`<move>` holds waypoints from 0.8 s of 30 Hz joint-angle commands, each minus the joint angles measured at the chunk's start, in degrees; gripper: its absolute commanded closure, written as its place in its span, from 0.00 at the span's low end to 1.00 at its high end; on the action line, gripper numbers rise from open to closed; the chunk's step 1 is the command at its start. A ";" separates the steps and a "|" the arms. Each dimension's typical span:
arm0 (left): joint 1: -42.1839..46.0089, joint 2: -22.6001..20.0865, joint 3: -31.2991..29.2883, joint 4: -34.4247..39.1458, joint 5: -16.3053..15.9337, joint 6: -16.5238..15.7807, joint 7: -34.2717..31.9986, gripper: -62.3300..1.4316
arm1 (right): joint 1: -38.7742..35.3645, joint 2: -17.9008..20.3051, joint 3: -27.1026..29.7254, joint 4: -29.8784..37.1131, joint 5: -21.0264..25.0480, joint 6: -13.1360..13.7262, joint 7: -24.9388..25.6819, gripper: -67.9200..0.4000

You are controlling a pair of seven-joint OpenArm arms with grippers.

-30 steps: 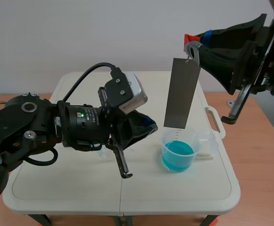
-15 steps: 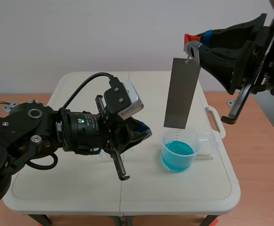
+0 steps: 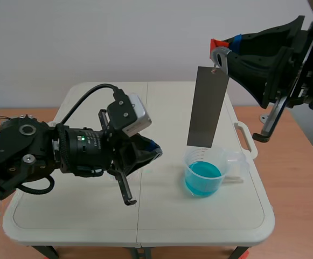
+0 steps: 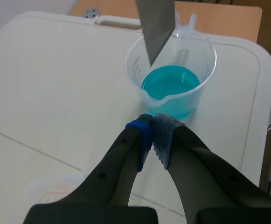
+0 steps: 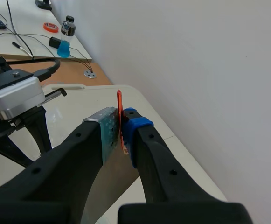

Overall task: Hold the metal plate by the orange handle, dip it into the blue solution, take it out and point at it, then put the plate back in the beaker on the left.
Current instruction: 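Raise the plate and point at it, then put the plate into the left beaker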

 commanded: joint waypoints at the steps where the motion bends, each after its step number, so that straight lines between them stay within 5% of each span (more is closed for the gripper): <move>1: 1.44 -3.04 -2.58 1.84 -1.49 0.37 -0.87 0.95 | 0.55 0.59 0.83 1.22 0.81 0.31 0.87 0.98; 15: 24.63 -29.97 -31.41 8.68 -13.84 10.75 -9.66 0.95 | 0.57 0.59 0.83 1.22 0.81 0.31 0.87 0.98; 24: 47.56 -35.32 -45.68 7.02 -13.68 23.52 -9.64 0.95 | 0.72 0.59 0.83 1.22 0.83 0.31 0.92 0.98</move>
